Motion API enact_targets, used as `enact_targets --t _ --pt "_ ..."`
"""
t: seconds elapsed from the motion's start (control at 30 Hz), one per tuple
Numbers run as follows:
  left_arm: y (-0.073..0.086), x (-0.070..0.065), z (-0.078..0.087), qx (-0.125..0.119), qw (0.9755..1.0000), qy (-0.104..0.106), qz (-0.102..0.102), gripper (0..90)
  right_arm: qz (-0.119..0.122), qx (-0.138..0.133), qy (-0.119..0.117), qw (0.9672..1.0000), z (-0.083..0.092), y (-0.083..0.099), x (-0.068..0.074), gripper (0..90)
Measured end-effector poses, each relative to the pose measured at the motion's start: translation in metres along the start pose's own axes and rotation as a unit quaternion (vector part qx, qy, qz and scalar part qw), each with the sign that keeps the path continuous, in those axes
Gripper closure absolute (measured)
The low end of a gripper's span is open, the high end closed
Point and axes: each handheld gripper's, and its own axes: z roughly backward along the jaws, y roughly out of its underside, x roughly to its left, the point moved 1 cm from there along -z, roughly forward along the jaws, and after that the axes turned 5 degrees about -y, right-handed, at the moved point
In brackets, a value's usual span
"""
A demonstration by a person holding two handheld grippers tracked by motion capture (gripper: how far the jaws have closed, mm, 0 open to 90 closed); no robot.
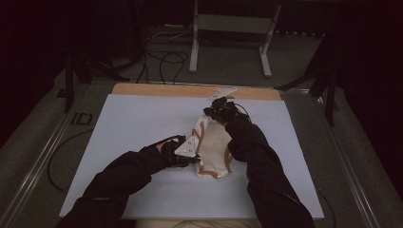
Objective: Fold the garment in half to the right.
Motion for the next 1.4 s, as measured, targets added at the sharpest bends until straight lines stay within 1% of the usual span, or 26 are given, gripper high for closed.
enact_targets --t 0.07,0.13,0.27,0.37,0.57,0.6,0.63,0.7,0.73,0.8,0.83,0.87,0.93,1.13,1.2,1.4 --pt "-0.003 0.0 -0.002 0.001 1.0 0.001 -0.005 87.2 -0.003 -0.001 0.002 1.0 0.004 0.003 -0.002 89.0" --pt "-0.006 0.0 -0.004 -0.002 1.0 0.003 -0.003 87.2 -0.005 -0.001 0.007 1.0 0.008 0.005 -0.005 89.0" --pt "-0.012 0.0 -0.006 -0.002 0.9999 0.004 -0.01 87.2 -0.01 -0.003 0.012 0.9999 0.016 0.01 -0.009 89.0" --pt "-0.016 0.0 -0.009 -0.003 0.9999 0.007 -0.012 87.2 -0.014 -0.006 0.016 0.9998 0.022 0.015 -0.013 89.0" --pt "-0.023 0.0 -0.018 -0.002 0.9998 0.013 -0.017 87.2 -0.025 -0.009 0.024 0.9994 0.031 0.024 -0.02 89.0" --pt "-0.024 0.0 -0.02 -0.001 0.9997 0.014 -0.021 87.2 -0.026 -0.009 0.023 0.9993 0.032 0.026 -0.021 89.0" --pt "-0.025 -0.001 -0.022 -0.003 0.9997 0.014 -0.018 87.2 -0.029 -0.009 0.024 0.9992 0.033 0.028 -0.022 89.0" --pt "-0.027 -0.001 -0.025 0.001 0.9996 0.018 -0.022 87.2 -0.031 -0.008 0.026 0.9992 0.035 0.031 -0.023 89.0" --pt "-0.028 -0.002 -0.028 -0.002 0.9996 0.02 -0.018 87.2 -0.031 -0.007 0.027 0.9991 0.035 0.032 -0.024 89.0" --pt "-0.03 -0.002 -0.032 0.0 0.9995 0.021 -0.025 87.2 -0.035 -0.008 0.027 0.999 0.037 0.036 -0.026 89.0" --pt "-0.031 -0.003 -0.033 -0.001 0.9995 0.023 -0.022 87.2 -0.037 -0.008 0.028 0.9989 0.037 0.039 -0.027 89.0" --pt "-0.031 -0.003 -0.035 0.0 0.9994 0.023 -0.026 87.2 -0.039 -0.008 0.028 0.9988 0.038 0.04 -0.028 89.0" --pt "-0.032 -0.004 -0.038 0.001 0.9994 0.025 -0.022 87.2 -0.04 -0.006 0.029 0.9987 0.039 0.043 -0.03 89.0" --pt "-0.034 -0.006 -0.046 0.006 0.9993 0.028 -0.023 87.2 -0.046 -0.008 0.03 0.9985 0.039 0.051 -0.033 89.0" --pt "-0.034 -0.007 -0.051 0.009 0.9992 0.032 -0.024 87.2 -0.046 -0.009 0.028 0.9985 0.038 0.053 -0.033 89.0" --pt "-0.032 -0.01 -0.061 0.009 0.9991 0.036 -0.022 87.2 -0.049 -0.007 0.027 0.9984 0.034 0.061 -0.035 88.9"
